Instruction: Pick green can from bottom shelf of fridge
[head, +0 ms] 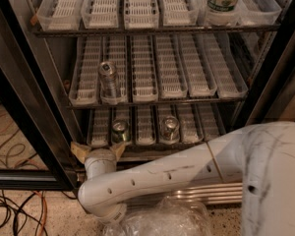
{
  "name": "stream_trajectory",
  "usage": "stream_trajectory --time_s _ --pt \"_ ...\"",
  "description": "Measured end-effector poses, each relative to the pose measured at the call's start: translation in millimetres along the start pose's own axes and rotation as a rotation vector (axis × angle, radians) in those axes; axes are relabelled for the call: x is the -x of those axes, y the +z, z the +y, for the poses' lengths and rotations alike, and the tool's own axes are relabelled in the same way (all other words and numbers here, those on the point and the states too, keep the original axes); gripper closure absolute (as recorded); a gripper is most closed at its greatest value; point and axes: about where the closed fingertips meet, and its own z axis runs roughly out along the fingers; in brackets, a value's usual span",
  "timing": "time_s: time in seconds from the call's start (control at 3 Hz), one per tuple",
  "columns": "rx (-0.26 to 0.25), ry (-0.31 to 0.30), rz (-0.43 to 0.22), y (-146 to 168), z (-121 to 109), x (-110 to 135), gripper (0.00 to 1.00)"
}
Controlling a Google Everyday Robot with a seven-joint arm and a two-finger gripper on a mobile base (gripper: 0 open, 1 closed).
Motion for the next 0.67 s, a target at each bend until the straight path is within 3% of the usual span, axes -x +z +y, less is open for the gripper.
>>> stream_trajectory --time_s 0.33,0.67 --pt "-0.092 -0.004 -0.06 17.2 -2.1 -11.3 0.0" --pt "-0.23 -0.007 -0.117 17.4 -29.5 -12.2 0.0"
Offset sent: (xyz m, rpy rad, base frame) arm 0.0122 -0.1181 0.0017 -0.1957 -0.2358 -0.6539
